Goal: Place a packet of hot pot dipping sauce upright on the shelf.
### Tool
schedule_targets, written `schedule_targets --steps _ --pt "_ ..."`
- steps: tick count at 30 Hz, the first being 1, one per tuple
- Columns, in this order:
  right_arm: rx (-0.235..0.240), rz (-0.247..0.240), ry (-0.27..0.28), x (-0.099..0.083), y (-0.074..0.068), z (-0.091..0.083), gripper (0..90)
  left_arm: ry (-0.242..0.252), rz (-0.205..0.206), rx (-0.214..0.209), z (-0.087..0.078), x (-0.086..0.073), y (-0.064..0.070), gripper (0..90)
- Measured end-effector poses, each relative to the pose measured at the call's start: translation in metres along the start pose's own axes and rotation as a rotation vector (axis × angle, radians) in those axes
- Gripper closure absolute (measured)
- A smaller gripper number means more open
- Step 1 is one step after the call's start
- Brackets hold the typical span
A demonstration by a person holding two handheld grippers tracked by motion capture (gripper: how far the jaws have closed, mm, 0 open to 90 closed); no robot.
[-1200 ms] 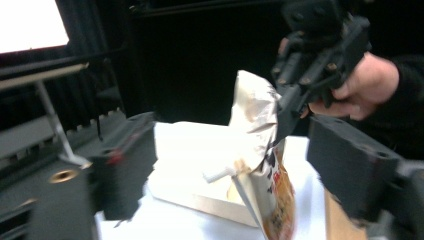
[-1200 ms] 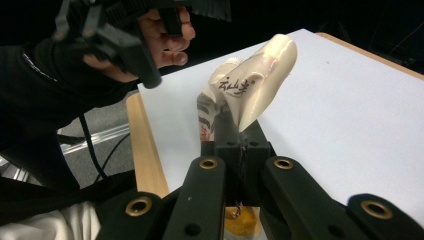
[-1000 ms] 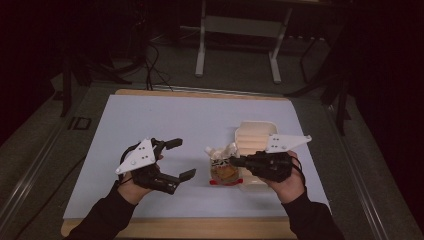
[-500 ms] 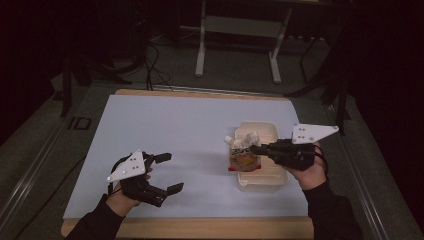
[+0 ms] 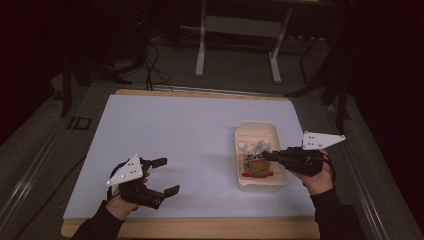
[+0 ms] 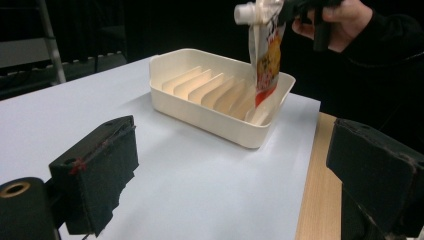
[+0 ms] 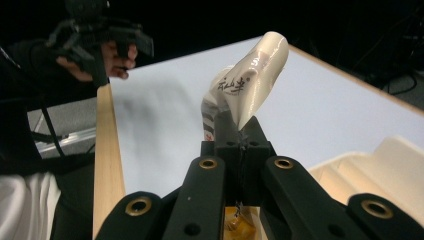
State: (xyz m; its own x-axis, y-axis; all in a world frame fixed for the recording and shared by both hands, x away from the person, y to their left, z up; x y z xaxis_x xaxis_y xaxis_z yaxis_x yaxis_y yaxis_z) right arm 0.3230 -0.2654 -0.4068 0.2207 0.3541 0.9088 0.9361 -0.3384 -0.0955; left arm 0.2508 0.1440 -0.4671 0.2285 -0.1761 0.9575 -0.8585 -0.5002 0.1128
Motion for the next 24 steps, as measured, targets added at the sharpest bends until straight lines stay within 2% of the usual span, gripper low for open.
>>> schedule_targets --steps 10,17,20,23,24 --pt "0.022 0.083 -0.025 -0.04 -0.002 0.008 89.9 -0.012 -0.004 0.011 0.002 -0.007 -0.003 6.7" --pt "0.027 0.121 -0.045 -0.064 0.002 0.008 88.8 -0.015 -0.013 0.011 0.003 -0.011 -0.005 6.7" --pt "0.022 0.143 -0.022 -0.07 0.003 0.002 88.1 -0.011 -0.015 0.012 0.003 -0.012 -0.006 6.7" --pt "0.006 0.148 -0.024 -0.074 0.005 -0.002 86.1 -0.012 -0.017 0.013 0.003 -0.013 -0.006 6.7" --pt "0.001 0.156 -0.009 -0.077 0.005 -0.006 79.3 -0.015 -0.016 0.013 0.003 -0.013 -0.006 6.7"
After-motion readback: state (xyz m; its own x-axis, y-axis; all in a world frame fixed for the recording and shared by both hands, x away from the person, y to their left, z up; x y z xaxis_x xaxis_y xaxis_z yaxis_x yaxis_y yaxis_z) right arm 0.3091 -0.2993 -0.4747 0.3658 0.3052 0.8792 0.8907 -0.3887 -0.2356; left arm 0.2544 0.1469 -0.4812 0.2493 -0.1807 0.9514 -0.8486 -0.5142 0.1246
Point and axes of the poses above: each handheld gripper's, and its own axes: z roughly forward along the jaws, x roughly out of its top, y roughly to its right, the point moved 3 cm from there along z, roughly forward along the jaws, and after that the axes turned 2 degrees about -y, right-handed, at the moved point
